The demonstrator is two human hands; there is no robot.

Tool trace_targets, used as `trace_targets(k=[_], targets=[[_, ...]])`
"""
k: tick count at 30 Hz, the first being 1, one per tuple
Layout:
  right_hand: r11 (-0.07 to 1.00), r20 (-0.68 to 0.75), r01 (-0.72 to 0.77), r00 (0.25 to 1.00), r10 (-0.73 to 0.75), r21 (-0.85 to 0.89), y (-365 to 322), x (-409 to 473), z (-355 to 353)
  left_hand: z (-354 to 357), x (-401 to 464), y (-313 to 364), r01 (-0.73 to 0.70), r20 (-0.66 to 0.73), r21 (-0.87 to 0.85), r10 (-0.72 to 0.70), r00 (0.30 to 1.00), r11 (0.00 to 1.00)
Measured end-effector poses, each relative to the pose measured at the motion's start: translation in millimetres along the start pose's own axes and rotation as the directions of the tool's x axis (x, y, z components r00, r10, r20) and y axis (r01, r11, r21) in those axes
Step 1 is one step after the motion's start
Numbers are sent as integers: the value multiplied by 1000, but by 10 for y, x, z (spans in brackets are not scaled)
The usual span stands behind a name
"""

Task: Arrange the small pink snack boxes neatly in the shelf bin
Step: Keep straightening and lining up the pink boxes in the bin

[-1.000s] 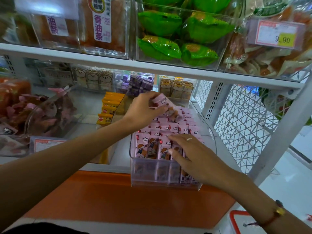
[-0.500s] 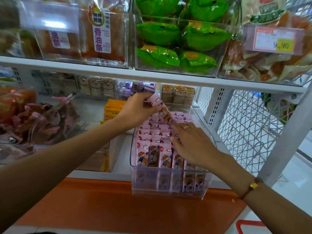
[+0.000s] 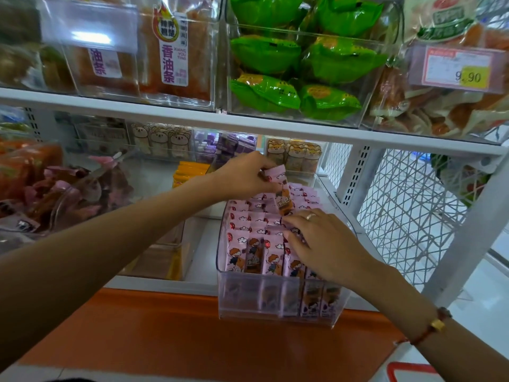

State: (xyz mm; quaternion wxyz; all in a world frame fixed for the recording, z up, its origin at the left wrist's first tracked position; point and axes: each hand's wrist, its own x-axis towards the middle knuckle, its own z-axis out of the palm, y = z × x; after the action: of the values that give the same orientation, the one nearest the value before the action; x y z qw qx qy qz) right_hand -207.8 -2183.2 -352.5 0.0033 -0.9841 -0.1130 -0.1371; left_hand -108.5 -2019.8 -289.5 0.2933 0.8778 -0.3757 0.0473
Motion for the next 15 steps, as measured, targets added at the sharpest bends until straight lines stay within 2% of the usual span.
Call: trace_targets(k=[4,9,13,15], targets=[[1000,-35,-5,999,5,11,-25,-16,-8,107,174,71,-3,142,119,-14,990,993],[998,-66,11,998,-7,54,7,-175,-73,451,251,-4,16,85,219,-35,996,976],[991,-60,14,998,-6,132,24,-400,-74,539,258,-102,-20,299,231,-52,953,973],[994,-19,26,1000,-24,106,24,-457,-54,548,238,-109,-19,358,252,-75,931,968]])
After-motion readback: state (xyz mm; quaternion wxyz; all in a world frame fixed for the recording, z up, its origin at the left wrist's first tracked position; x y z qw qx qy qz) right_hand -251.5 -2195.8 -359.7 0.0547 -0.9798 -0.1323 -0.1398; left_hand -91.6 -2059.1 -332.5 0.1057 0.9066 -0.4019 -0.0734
